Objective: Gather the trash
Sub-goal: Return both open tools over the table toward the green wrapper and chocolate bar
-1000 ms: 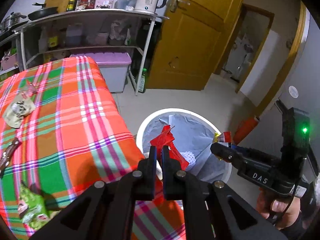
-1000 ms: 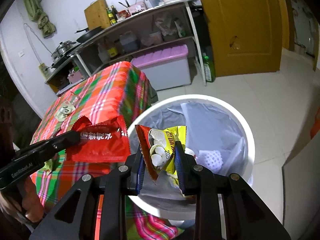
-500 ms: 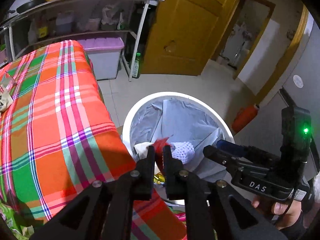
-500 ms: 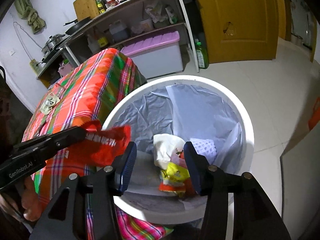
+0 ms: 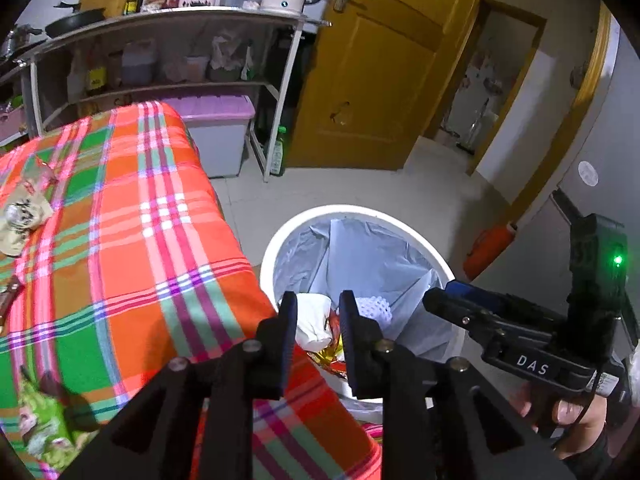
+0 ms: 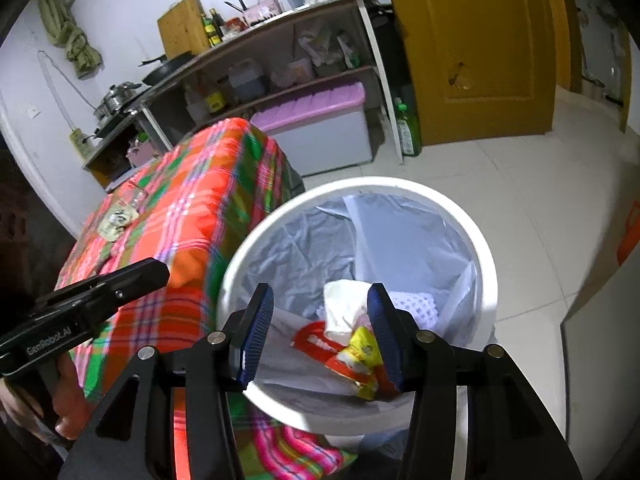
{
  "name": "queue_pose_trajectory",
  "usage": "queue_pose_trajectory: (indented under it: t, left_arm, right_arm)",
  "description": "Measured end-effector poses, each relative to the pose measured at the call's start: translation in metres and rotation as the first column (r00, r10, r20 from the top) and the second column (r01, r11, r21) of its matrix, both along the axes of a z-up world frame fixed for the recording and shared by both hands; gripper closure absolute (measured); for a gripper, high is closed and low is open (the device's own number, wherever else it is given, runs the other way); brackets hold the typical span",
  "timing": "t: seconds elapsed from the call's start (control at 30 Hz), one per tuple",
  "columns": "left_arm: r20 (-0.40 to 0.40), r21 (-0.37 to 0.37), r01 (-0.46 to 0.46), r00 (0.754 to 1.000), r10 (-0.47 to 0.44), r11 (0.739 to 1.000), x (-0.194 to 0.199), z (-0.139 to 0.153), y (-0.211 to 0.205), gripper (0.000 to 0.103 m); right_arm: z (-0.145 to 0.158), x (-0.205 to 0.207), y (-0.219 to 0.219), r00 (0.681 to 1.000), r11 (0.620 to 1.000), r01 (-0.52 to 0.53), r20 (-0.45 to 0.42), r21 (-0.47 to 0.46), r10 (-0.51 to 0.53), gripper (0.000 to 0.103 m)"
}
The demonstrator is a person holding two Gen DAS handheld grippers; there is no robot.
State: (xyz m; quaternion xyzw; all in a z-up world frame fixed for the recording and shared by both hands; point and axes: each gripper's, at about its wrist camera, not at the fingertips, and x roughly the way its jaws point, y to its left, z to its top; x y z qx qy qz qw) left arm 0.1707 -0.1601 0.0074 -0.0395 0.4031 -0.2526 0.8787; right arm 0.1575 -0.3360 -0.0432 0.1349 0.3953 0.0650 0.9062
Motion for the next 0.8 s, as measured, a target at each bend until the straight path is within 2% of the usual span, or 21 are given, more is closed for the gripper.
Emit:
queue_pose_trajectory:
  t: [0.37,0.8]
  left_arm:
    - [0.062,-0.006,-0.098,0.993,0.098,0.995,-0.028,0.024,0.04,0.081]
    - [0.118,-0.006,-0.198,0.973,0.197,0.98,-0.058,0.039,0.083,0.081]
  right_arm:
    - [0.031,-0.021,0.035,0.994,0.997,-0.081,0.078,-0.005,0.081,0.053]
    - [0.049,-0.04,0.082,0.975,0.984,-0.179,0.131,-0.025,0.18,0.053]
